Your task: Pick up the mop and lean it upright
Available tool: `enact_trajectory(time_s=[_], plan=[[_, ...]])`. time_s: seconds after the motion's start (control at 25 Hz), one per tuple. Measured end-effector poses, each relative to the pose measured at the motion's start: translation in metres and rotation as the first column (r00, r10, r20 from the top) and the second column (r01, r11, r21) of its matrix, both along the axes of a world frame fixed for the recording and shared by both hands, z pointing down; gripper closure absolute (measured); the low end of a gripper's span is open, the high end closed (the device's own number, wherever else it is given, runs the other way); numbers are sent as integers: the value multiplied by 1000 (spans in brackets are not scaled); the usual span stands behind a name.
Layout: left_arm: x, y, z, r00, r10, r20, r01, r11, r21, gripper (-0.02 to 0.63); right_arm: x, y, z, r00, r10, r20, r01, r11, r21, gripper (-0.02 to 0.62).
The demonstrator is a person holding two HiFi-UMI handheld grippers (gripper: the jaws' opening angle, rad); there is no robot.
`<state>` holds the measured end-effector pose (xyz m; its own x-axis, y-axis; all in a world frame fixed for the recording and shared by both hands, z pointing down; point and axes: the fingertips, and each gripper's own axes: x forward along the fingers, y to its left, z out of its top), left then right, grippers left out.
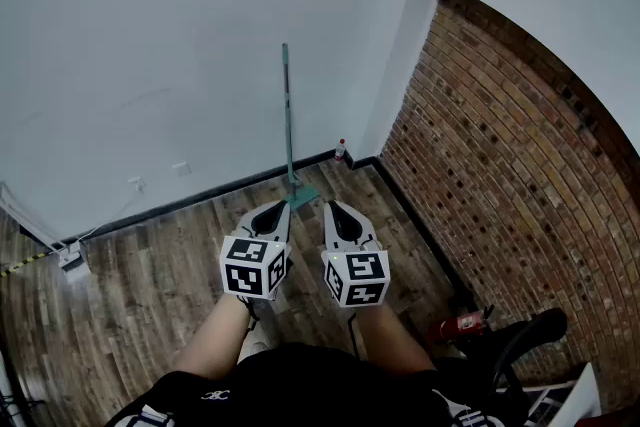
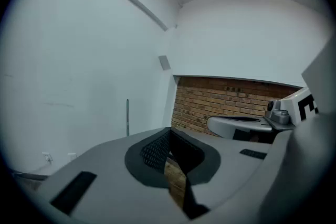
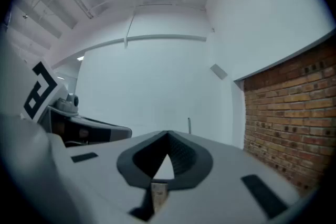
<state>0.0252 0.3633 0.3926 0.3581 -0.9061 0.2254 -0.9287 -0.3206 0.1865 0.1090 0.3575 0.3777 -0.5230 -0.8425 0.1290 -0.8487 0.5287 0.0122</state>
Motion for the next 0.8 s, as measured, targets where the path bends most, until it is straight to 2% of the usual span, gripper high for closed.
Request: enact_trajectory(time_s=[0.44, 0.8], plan=[[-24, -15, 3, 1000, 29, 3, -29, 1000, -3, 611, -33, -17, 0, 1000, 3, 15, -3, 1000, -9, 583], [-72, -28, 8, 998, 55, -13, -56, 998, -11, 611, -89, -25, 6, 1000, -7, -5, 7, 1000, -15, 583]])
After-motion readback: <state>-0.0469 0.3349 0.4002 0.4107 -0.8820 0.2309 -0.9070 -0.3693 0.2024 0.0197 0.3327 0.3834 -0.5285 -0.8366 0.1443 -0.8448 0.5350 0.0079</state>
